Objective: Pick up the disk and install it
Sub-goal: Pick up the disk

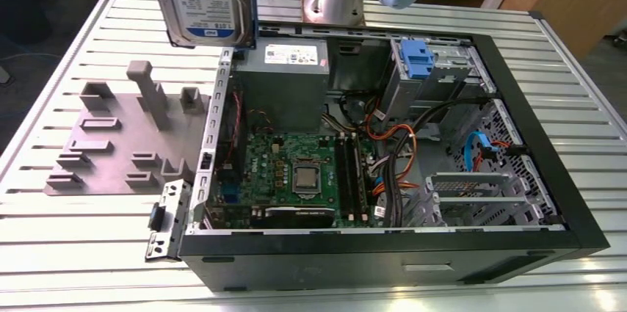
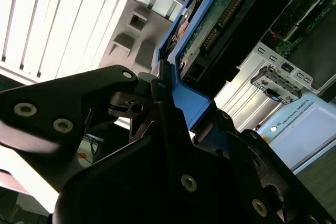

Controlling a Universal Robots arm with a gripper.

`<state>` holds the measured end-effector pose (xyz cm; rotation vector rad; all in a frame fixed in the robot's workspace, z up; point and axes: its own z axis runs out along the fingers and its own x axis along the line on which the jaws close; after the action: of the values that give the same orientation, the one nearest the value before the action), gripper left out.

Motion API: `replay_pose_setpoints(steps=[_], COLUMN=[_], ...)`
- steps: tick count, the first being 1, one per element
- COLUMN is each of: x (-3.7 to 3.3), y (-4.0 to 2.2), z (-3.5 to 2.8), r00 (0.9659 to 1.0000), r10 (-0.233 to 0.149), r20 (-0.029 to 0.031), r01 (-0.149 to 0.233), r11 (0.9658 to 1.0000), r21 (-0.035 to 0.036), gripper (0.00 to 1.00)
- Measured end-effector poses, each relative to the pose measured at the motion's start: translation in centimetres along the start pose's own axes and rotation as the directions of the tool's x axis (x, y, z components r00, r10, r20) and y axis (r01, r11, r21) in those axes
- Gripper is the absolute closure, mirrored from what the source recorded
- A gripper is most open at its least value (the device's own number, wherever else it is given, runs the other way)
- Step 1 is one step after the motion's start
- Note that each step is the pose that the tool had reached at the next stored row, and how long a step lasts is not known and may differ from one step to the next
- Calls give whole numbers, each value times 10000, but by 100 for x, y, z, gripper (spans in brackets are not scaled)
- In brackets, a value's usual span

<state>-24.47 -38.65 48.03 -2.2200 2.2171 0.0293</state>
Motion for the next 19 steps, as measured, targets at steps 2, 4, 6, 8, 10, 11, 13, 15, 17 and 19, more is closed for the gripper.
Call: replay_pose_setpoints(steps=[2, 4, 6, 8, 10, 11, 13, 15, 17, 19], x=[0, 0, 0, 0, 0, 0, 0, 0, 2, 11], y=[-22, -48, -78, -106, -135, -147, -171, -188, -197, -198], z=[-1, 0, -1, -2, -1, -2, -2, -2, -2, -3], r00=[10000, 10000, 10000, 10000, 10000, 10000, 10000, 10000, 10000, 10000], r10=[0, 1, 1, 0, 0, 0, 0, 0, 0, 0], r20=[-1, 0, 0, 0, 0, 0, 0, -1, 0, 0], r01=[0, -1, -1, 0, 0, 0, 0, 0, 0, 0], r11=[10000, 10000, 10000, 10000, 10000, 10000, 10000, 10000, 10000, 10000], r21=[-1, 0, -1, -1, 0, -1, 0, -1, 0, -1], gripper=[64, 64, 64, 64, 64, 64, 64, 64, 64, 64])
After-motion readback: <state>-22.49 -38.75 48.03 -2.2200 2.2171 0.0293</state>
